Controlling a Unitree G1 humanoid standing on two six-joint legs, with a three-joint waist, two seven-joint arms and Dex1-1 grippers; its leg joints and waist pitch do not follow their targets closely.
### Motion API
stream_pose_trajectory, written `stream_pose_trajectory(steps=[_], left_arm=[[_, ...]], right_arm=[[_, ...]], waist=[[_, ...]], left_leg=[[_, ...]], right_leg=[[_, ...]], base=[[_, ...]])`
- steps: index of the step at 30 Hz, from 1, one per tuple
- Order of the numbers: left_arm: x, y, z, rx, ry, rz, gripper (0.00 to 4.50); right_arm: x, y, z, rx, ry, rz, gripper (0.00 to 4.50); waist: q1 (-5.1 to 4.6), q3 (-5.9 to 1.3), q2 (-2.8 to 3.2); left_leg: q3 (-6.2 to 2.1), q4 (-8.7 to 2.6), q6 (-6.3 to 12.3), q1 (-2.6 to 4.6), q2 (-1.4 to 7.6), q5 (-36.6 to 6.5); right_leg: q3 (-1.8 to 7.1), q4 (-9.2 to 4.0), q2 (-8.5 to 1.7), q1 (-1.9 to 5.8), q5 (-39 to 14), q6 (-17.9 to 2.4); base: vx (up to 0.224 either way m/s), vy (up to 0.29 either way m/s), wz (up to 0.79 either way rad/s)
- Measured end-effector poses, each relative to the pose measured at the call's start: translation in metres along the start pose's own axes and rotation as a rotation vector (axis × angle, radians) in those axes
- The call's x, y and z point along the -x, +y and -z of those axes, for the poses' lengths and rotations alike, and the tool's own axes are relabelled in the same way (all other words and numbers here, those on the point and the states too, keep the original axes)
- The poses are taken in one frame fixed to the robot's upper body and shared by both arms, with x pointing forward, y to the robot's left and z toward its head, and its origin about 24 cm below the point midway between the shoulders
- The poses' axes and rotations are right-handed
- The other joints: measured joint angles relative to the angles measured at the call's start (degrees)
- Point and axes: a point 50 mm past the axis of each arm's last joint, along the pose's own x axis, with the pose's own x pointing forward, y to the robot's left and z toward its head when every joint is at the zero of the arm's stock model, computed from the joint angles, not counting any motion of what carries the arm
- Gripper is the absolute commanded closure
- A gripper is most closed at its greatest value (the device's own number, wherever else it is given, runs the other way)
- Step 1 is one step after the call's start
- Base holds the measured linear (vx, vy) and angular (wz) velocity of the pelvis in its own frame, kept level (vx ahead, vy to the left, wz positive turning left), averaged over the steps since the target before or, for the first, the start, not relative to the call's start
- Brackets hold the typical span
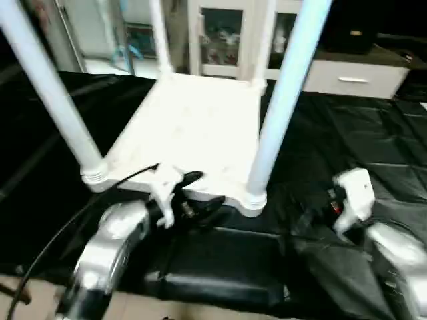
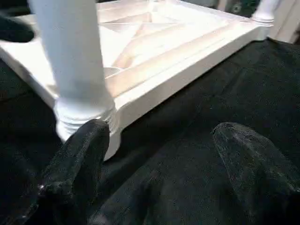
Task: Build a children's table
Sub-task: Rotate table base
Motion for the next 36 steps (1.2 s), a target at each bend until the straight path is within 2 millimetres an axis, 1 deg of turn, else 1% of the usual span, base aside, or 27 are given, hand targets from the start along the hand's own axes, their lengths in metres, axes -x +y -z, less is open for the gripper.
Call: stream_pose_trajectory(steps=[3,7,8,10,14,15,17,19,21,22,25,26,27,29,32,34,35,36], left_arm=[[-0.009,0.009,0.0,-0.043,0.065,0.061,0.04],[-0.019,0.02,-0.001,-0.079,0.15,0.132,0.04],[-0.023,0.022,-0.001,-0.089,0.192,0.168,0.04],[-0.027,0.024,0.001,-0.101,0.223,0.192,0.04],[-0.029,0.027,0.008,-0.121,0.296,0.224,0.04],[-0.029,0.028,0.01,-0.13,0.319,0.233,0.3],[-0.03,0.031,0.01,-0.148,0.346,0.242,0.38],[-0.03,0.032,0.01,-0.146,0.352,0.25,0.43],[-0.031,0.034,0.01,-0.159,0.369,0.261,0.74],[-0.032,0.034,0.009,-0.165,0.37,0.261,0.79],[-0.04,0.032,0.007,-0.187,0.341,0.26,0.89],[-0.044,0.031,0.005,-0.199,0.327,0.266,1.19],[-0.045,0.03,0.004,-0.206,0.322,0.27,1.26],[-0.047,0.031,0.002,-0.228,0.331,0.276,1.31],[-0.048,0.031,0.003,-0.253,0.354,0.283,1.67],[-0.05,0.031,0.004,-0.281,0.379,0.291,1.71],[-0.05,0.031,0.006,-0.297,0.396,0.294,1.9],[-0.049,0.031,0.008,-0.304,0.41,0.294,1.9]], right_arm=[[0.009,-0.001,0.003,0.023,0.061,-0.088,0.61],[0.014,0.003,0.0,0.054,0.105,-0.207,0.61],[0.013,0.006,-0.002,0.063,0.113,-0.244,0.61],[0.011,0.009,-0.003,0.065,0.112,-0.269,0.61],[0.01,0.01,-0.002,0.064,0.116,-0.279,0.61],[0.009,0.011,-0.003,0.066,0.116,-0.284,0.61],[0.008,0.012,-0.003,0.071,0.119,-0.299,0.61],[0.009,0.012,-0.003,0.073,0.121,-0.3,0.61],[0.009,0.011,-0.004,0.081,0.127,-0.307,0.61],[0.01,0.011,-0.004,0.083,0.129,-0.307,0.61],[0.01,0.01,-0.004,0.089,0.133,-0.306,0.61],[0.009,0.01,-0.005,0.094,0.133,-0.308,0.61],[0.009,0.01,-0.006,0.1,0.132,-0.309,0.61],[0.009,0.01,-0.007,0.102,0.133,-0.31,0.61],[0.008,0.011,-0.006,0.103,0.138,-0.321,0.61],[0.008,0.012,-0.005,0.103,0.141,-0.327,0.61],[0.008,0.013,-0.005,0.103,0.143,-0.332,0.61],[0.007,0.013,-0.005,0.103,0.144,-0.333,0.61]], waist=[[-0.36,0.0,-0.01],[-0.73,0.01,-0.03],[-0.73,0.01,-0.03],[-0.75,0.0,-0.03],[-0.45,0.0,-0.03],[-0.4,0.0,-0.03],[-0.29,0.0,-0.03],[-0.19,0.0,-0.03],[-0.07,0.01,-0.03],[-0.04,0.0,-0.03],[0.14,0.01,-0.05],[0.38,0.01,-0.05],[0.51,0.01,-0.05],[0.62,0.01,-0.06],[0.86,0.01,-0.05],[1.1,0.01,-0.05],[1.15,0.01,-0.05],[1.16,0.01,-0.05]], left_leg=[[0.01,-0.2,-0.03,-0.11,0.0,0.4],[0.01,-0.28,-0.03,-0.11,0.09,0.5],[0.01,-0.37,-0.03,-0.13,0.11,0.5],[0.01,-0.51,0.16,-0.17,0.11,0.6],[0.01,-0.6,0.31,-0.7,0.16,0.6],[0.01,-0.6,0.32,-0.8,0.17,0.6],[0.02,-0.59,0.43,-1.06,0.17,0.7],[0.11,-0.59,0.45,-1.05,0.16,0.7],[0.2,-0.59,0.59,-1.04,0.17,0.8],[0.25,-0.59,0.61,-1.05,0.17,0.9],[0.39,-0.58,0.65,-1.04,0.16,0.9],[0.44,-0.58,0.66,-1.04,0.16,0.9],[0.48,-0.58,0.67,-1.05,0.16,0.9],[0.49,-0.58,0.68,-1.04,0.16,0.9],[0.49,-0.58,0.68,-1.04,0.19,0.9],[0.49,-0.58,0.68,-1.05,0.18,0.9],[0.49,-0.58,0.68,-1.05,0.18,0.9],[0.49,-0.58,0.68,-1.06,0.18,0.9]], right_leg=[[-0.13,0.0,-0.1,-0.07,0.0,0.0],[-0.38,0.06,-0.19,-0.1,0.2,0.1],[-0.42,0.05,-0.18,-0.13,0.2,0.0],[-0.45,0.02,-0.19,-0.21,0.2,0.1],[-0.61,0.03,-0.2,-0.66,0.0,0.1],[-0.63,0.03,-0.2,-0.74,0.0,0.1],[-0.69,0.06,-0.27,-0.95,0.1,0.1],[-0.72,0.08,-0.35,-0.93,0.1,0.1],[-0.78,0.08,-0.47,-0.92,0.1,0.1],[-0.78,0.08,-0.5,-0.91,0.1,0.1],[-0.77,0.04,-0.6,-0.84,0.1,0.0],[-0.77,0.04,-0.63,-0.84,0.1,-0.1],[-0.75,0.04,-0.64,-0.83,0.2,-0.1],[-0.76,0.05,-0.64,-0.81,0.2,-0.1],[-0.78,0.06,-0.64,-0.82,0.2,-0.1],[-0.78,0.05,-0.64,-0.82,0.2,-0.1],[-0.78,0.04,-0.64,-0.81,0.2,-0.1],[-0.77,0.04,-0.64,-0.81,0.2,-0.1]], base=[[0.0,0.0,0.0],[0.0,0.0,0.0],[0.0,0.0,0.0],[0.0,0.0,0.0],[0.0,0.0,0.0],[0.0,0.0,0.0],[0.0,0.0,0.0],[0.0,0.0,0.0],[0.0,0.0,0.0],[0.0,0.0,0.0],[0.0,0.0,0.0],[0.0,0.0,0.0],[0.0,0.0,0.0],[0.0,0.0,0.0],[0.0,0.0,0.0],[0.0,0.0,0.0],[0.0,0.0,0.0],[0.0,0.0,0.0]])
